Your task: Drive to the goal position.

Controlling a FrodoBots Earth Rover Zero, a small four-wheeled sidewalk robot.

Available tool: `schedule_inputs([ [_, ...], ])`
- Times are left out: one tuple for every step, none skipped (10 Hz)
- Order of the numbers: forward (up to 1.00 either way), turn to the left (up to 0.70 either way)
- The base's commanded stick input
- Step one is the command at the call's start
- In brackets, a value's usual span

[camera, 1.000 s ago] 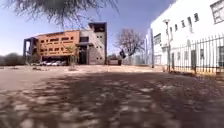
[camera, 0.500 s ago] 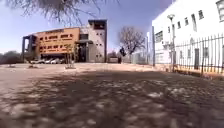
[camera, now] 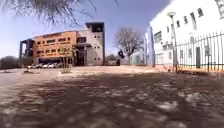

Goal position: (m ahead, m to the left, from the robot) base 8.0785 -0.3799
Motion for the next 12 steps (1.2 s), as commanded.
schedule_inputs([
  [1.00, 0.00],
  [1.00, 0.00],
  [1.00, 0.00],
  [1.00, 0.00],
  [1.00, 0.00],
  [1.00, 0.00],
  [1.00, 0.00],
  [1.00, 0.00],
  [1.00, 0.00],
  [1.00, 0.00],
  [1.00, 0.00],
  [1.00, 0.00],
])
